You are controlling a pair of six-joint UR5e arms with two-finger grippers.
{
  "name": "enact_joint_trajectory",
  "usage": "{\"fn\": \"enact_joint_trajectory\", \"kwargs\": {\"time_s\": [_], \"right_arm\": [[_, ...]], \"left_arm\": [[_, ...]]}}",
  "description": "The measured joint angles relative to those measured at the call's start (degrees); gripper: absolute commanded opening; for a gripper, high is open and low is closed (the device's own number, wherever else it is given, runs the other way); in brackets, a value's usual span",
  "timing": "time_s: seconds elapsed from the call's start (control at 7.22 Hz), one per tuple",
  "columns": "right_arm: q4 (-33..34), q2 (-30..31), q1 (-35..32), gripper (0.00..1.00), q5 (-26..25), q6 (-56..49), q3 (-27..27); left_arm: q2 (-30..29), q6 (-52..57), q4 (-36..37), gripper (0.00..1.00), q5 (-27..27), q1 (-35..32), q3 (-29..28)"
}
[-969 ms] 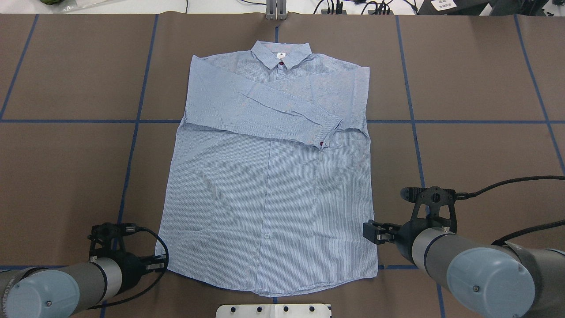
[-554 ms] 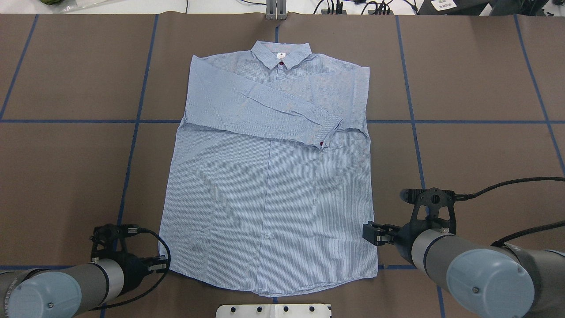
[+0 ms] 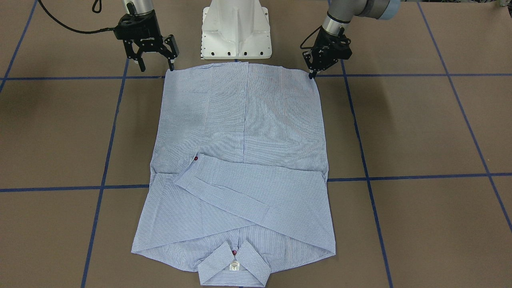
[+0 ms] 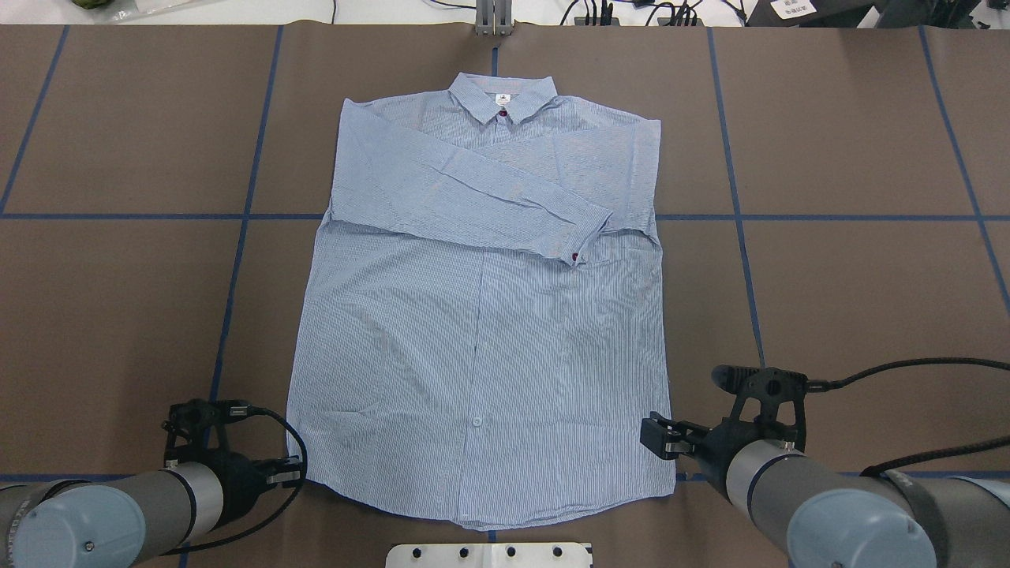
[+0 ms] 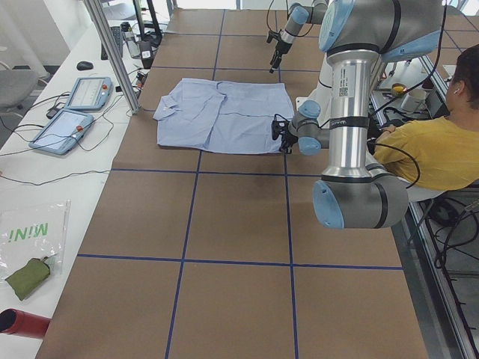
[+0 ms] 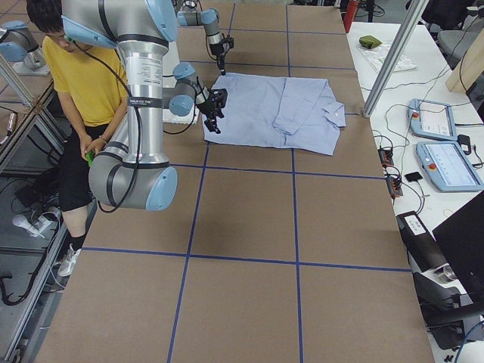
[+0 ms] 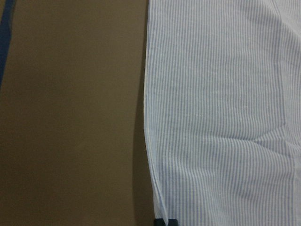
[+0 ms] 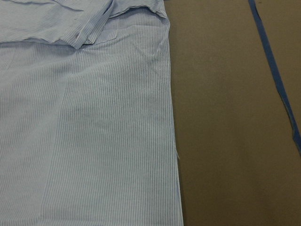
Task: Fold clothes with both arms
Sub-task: 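Lower both grippers and grasp the hem corners nearest the robot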
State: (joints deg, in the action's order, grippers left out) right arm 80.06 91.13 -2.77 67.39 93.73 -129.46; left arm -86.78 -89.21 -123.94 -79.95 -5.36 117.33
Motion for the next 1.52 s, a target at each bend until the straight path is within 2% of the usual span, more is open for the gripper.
{"fn": "enact_joint_trajectory", "kwargs": {"time_s": [0.28, 1.25, 1.38, 1.52], "right_arm": [[-0.7, 1.2, 6.1, 0.58, -7.2, 5.3, 2.5], [-0.5, -1.9, 12.6, 0.58, -14.9, 9.8, 9.2], [-0.4, -2.7, 12.7, 0.54, -15.5, 9.8, 10.3], [-0.4, -3.1, 12.8, 0.28, -16.0, 9.8, 10.9]], "left_arm": [[-0.1, 0.0, -0.1, 0.0, 0.0, 0.0, 0.2], [-0.7, -0.1, -0.1, 0.0, 0.0, -0.1, 0.5], [-0.7, -0.1, -0.1, 0.0, 0.0, -0.2, 0.5], [-0.7, -0.1, -0.1, 0.0, 0.0, -0.2, 0.5]]}}
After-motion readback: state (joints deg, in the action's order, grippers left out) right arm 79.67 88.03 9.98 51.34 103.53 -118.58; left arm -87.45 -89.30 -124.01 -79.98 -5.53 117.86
